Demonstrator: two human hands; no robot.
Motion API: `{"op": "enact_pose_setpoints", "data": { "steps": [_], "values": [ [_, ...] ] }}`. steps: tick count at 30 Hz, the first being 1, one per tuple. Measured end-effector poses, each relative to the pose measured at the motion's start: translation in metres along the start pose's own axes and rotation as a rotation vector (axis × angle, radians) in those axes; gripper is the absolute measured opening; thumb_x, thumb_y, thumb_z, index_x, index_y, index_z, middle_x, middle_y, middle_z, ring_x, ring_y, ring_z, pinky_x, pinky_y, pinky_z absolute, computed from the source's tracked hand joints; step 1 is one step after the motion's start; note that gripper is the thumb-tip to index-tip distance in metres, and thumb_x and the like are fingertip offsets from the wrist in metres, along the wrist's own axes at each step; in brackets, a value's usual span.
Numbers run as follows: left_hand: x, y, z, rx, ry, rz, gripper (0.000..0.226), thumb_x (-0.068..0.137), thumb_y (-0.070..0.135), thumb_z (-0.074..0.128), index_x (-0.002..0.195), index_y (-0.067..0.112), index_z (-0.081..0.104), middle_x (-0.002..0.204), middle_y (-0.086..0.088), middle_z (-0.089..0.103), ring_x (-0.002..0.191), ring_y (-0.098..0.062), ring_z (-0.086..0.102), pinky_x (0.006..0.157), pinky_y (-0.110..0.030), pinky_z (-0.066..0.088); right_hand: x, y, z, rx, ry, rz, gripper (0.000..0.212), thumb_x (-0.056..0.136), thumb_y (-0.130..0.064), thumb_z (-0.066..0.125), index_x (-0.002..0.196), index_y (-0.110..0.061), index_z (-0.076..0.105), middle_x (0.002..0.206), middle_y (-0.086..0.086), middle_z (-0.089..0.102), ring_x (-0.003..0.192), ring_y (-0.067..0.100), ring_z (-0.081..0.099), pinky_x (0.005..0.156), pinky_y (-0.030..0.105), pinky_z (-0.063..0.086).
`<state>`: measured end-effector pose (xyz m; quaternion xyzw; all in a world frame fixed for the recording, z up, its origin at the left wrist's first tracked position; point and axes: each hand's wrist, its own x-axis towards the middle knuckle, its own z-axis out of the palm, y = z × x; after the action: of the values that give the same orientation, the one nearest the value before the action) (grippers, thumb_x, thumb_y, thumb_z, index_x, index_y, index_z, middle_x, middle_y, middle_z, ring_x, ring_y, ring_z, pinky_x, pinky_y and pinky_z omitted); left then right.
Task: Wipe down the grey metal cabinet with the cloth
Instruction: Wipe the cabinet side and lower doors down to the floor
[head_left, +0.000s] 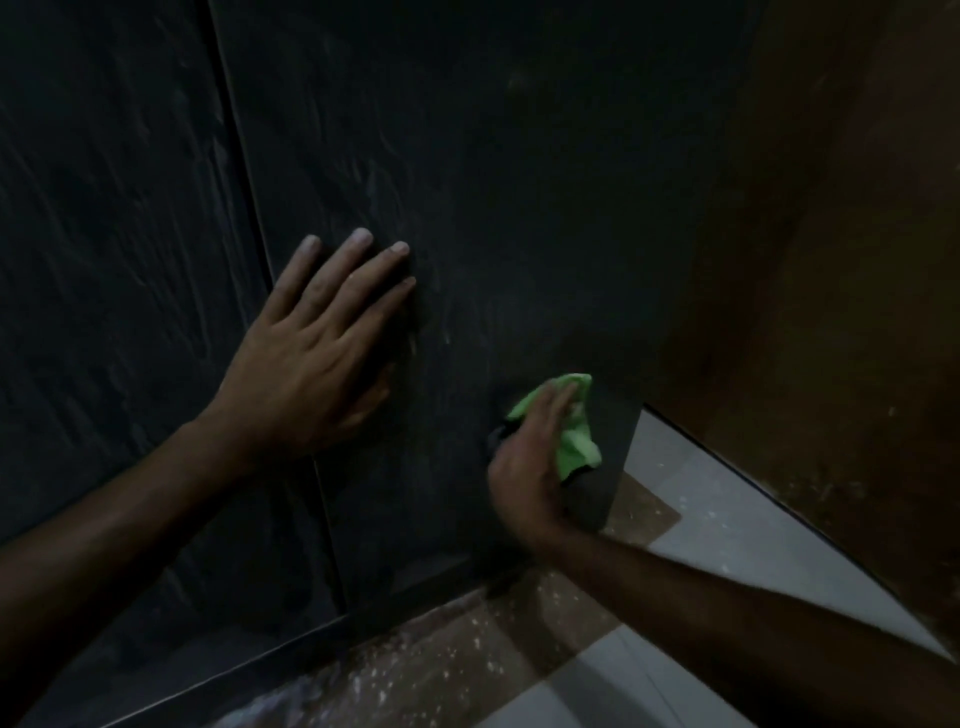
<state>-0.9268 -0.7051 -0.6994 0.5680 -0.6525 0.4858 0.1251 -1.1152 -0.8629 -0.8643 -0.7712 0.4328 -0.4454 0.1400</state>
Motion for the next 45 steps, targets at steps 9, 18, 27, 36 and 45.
{"op": "enact_pose_setpoints", "data": {
  "steps": [9,18,27,36,45],
  "values": [
    [0.0,0.002,0.008,0.069,0.024,-0.015,0.076,0.1,0.045,0.047,0.164,0.006,0.031,0.175,-0.012,0.019,0.163,-0.033,0.01,0.131,-0.057,0.006,0.04,0.046,-0.044,-0.326,0.045,-0.493,0.072,0.096,-0.022,0.042,0.159,-0.002,0.012,0.162,0.028,0.014,0.149,0.051,0.022,0.114,0.066,0.036],
    [0.003,0.004,0.008,0.025,0.047,-0.053,0.08,0.1,0.048,0.045,0.165,0.006,0.026,0.174,-0.011,0.022,0.163,-0.03,0.015,0.132,-0.054,0.007,0.039,0.011,-0.021,-0.402,0.049,-0.871,0.085,0.091,-0.026,0.053,0.163,-0.009,0.011,0.168,0.018,0.01,0.152,0.051,0.01,0.124,0.061,0.017],
    [0.005,0.004,0.002,0.013,0.005,-0.057,0.085,0.098,0.05,0.045,0.164,0.001,0.025,0.174,-0.015,0.021,0.163,-0.032,0.014,0.132,-0.054,0.008,0.111,-0.062,-0.049,-0.007,0.35,-0.254,0.075,0.095,-0.026,0.037,0.161,0.0,0.01,0.168,0.025,0.006,0.156,0.046,0.002,0.127,0.059,0.007],
    [0.011,-0.006,-0.009,-0.041,0.101,-0.124,0.08,0.095,0.041,0.052,0.161,0.0,0.032,0.172,-0.016,0.026,0.162,-0.034,0.018,0.132,-0.054,0.011,0.094,-0.072,-0.058,-0.1,0.299,-0.39,0.072,0.096,-0.033,0.04,0.16,-0.006,0.019,0.167,0.022,0.016,0.155,0.045,0.01,0.122,0.062,0.022],
    [0.028,-0.023,-0.031,-0.038,0.16,-0.221,0.076,0.094,0.035,0.052,0.159,0.0,0.038,0.17,-0.017,0.03,0.16,-0.034,0.021,0.132,-0.051,0.013,0.083,-0.077,-0.053,-0.275,0.215,-0.845,0.066,0.091,-0.028,0.056,0.152,-0.005,0.043,0.161,0.019,0.025,0.148,0.05,0.02,0.119,0.065,0.027]
  ]
}}
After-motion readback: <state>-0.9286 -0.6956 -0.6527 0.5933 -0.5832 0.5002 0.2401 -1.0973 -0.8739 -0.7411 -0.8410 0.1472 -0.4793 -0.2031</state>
